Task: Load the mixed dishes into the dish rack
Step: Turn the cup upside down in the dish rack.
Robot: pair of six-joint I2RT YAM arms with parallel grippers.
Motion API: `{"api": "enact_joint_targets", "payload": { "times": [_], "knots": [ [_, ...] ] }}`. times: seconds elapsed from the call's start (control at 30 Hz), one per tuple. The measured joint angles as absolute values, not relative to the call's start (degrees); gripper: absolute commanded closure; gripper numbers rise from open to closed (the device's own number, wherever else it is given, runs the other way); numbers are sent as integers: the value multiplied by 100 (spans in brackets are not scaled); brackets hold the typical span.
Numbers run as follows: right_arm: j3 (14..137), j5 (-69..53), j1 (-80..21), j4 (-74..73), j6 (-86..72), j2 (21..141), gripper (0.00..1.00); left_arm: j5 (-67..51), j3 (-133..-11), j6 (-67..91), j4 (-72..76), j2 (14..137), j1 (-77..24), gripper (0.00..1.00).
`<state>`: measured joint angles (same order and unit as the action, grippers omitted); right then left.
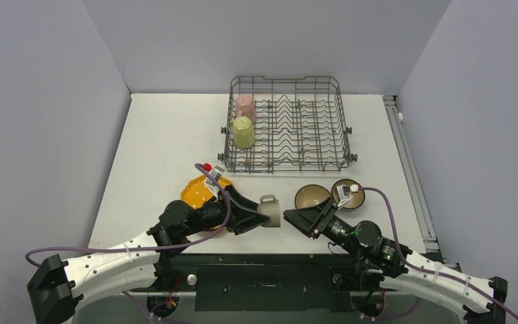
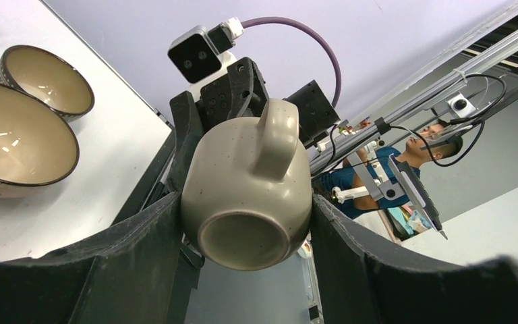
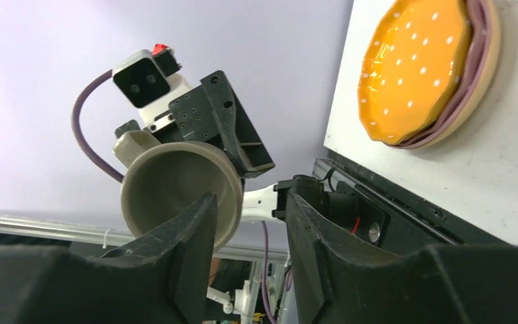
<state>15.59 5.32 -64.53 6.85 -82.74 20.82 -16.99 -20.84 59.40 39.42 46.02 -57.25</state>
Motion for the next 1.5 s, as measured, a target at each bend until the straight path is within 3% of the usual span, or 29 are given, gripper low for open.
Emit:
{"api": "enact_joint_targets", "payload": {
  "times": [0.57, 1.03, 1.5],
  "knots": [
    [2176, 1225, -6333, -1540, -7640, 1173, 56, -1188, -3559, 4543, 1044, 4445, -4866, 100],
    [2541, 1581, -6329, -2670, -7140, 1170, 55, -432, -5262, 2611, -1100, 5800, -4372, 100],
    [2836, 1691, -6329, -3188, -6737, 1133, 55, -198, -6604, 801, -2082, 7168, -3986, 100]
  ]
}}
